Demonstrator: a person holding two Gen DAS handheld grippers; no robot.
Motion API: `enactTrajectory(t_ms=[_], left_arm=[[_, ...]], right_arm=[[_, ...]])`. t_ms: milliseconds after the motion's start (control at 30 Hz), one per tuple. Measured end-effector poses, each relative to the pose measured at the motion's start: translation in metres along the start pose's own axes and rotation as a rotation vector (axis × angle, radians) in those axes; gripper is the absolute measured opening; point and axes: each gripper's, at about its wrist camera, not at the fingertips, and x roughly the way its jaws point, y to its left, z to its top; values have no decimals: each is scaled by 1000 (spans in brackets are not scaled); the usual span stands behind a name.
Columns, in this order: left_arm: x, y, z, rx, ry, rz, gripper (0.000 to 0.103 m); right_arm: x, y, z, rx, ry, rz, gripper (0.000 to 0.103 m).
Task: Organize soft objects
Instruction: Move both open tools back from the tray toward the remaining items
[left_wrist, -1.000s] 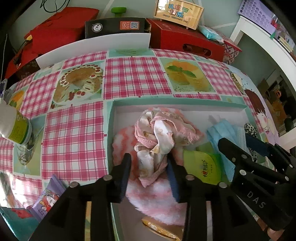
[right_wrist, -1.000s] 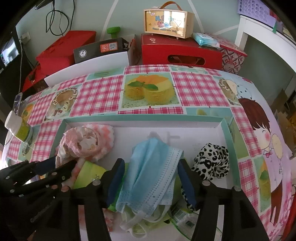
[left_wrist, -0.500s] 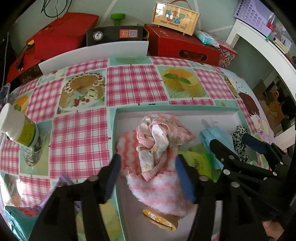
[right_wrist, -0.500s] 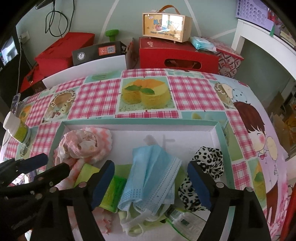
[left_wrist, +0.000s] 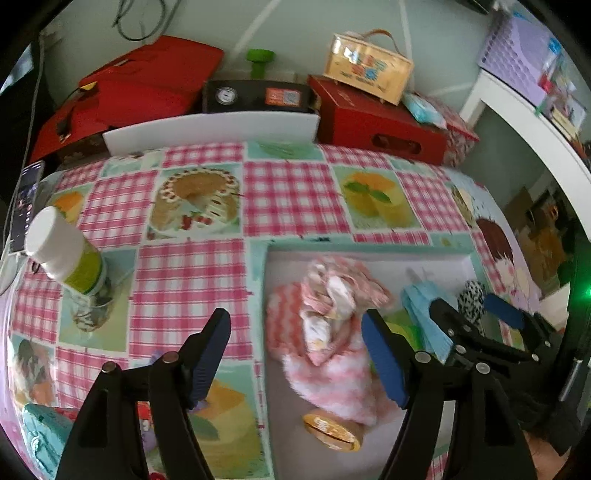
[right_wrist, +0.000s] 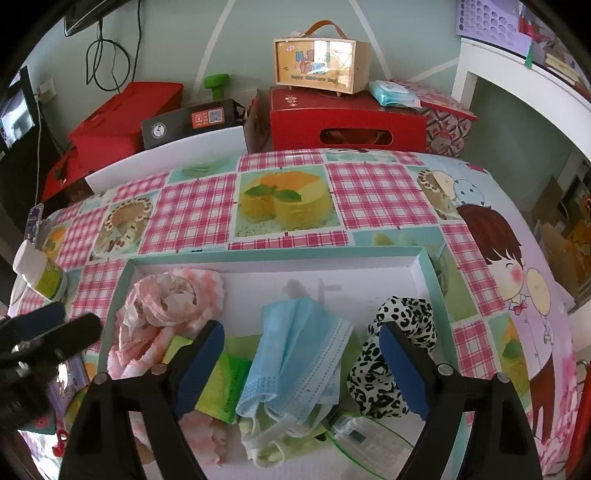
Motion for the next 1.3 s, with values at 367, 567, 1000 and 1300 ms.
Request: enactTrajectory(t_ms=[367, 567, 1000, 1300], left_arm=[[0, 55, 3, -180, -79, 130, 93], [0, 71, 1, -226, -106, 182, 94], [-3, 64, 1, -194, -156, 153, 94], [-5, 62, 1, -173, -159, 116, 94]], right_arm=[[3, 2, -1, -13, 2, -18, 103], [2, 3, -1, -27, -7, -41, 103], [-6, 1, -1, -14, -34, -60, 103], [-16, 3, -2, 15, -55, -44, 103]])
